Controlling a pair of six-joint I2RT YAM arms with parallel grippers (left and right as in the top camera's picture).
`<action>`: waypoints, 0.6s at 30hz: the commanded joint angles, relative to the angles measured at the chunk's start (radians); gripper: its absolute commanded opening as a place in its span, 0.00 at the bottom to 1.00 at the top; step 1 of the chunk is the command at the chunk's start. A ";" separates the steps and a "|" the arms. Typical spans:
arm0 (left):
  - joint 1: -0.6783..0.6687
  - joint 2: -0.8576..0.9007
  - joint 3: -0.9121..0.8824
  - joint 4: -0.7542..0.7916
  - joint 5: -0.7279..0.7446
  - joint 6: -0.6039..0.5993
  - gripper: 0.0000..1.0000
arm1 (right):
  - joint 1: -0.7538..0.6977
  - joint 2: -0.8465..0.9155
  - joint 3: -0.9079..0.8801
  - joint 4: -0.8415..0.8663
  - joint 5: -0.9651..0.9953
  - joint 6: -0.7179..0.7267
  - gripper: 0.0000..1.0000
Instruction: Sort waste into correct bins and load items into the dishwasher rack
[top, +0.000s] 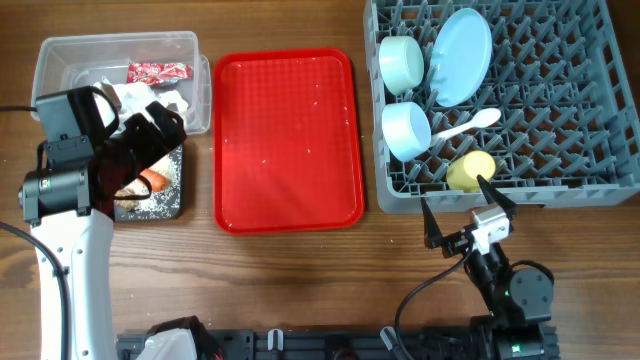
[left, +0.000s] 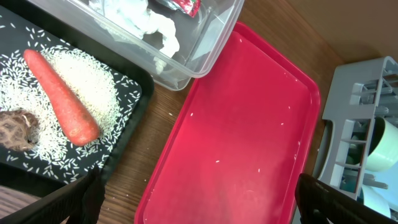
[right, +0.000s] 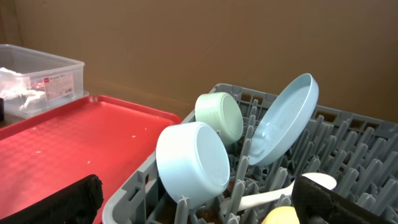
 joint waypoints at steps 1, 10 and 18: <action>-0.004 -0.010 0.007 0.003 0.012 0.023 1.00 | 0.003 -0.012 -0.002 0.005 0.010 -0.013 1.00; -0.280 -0.600 -0.281 0.402 -0.288 0.057 1.00 | 0.003 -0.012 -0.002 0.005 0.010 -0.013 1.00; -0.264 -1.001 -1.048 1.106 -0.281 0.056 1.00 | 0.003 -0.012 -0.002 0.005 0.010 -0.013 1.00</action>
